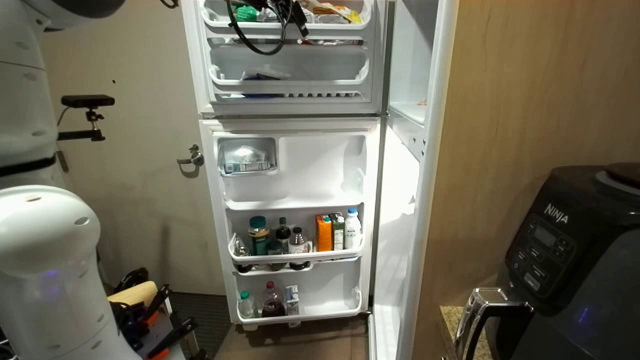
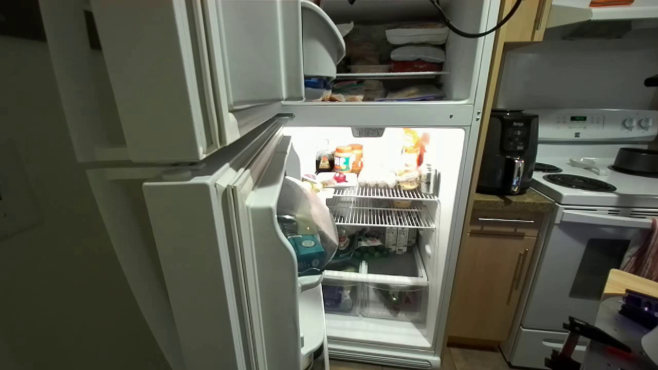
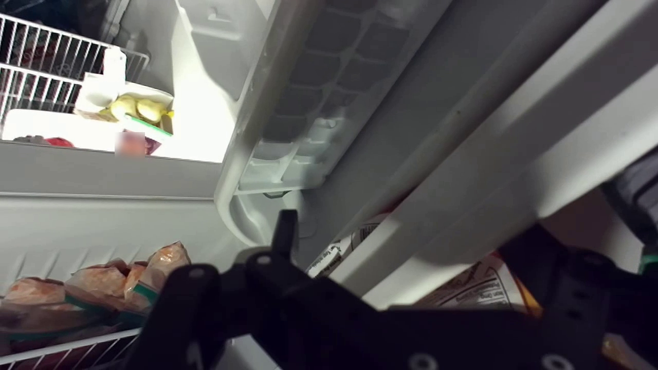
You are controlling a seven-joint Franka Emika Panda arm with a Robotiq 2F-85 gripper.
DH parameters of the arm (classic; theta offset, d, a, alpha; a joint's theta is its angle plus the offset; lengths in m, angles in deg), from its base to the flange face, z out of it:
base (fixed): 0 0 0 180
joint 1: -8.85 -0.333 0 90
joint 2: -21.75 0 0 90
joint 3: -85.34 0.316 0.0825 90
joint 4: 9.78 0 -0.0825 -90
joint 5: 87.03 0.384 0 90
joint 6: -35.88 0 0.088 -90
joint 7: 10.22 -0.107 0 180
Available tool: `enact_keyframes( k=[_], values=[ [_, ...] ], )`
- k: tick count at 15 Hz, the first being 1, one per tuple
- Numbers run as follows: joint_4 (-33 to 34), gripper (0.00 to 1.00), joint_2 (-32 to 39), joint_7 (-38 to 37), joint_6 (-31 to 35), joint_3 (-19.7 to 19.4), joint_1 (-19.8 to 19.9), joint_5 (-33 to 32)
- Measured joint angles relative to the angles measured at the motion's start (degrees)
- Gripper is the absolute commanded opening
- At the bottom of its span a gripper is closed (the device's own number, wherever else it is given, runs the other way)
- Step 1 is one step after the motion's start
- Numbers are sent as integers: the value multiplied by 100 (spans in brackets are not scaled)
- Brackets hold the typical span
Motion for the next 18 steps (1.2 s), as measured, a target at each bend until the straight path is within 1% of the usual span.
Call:
enact_keyframes(
  k=[18],
  values=[
    [-4,100,-43,0,-9,-222,21,62]
  ],
)
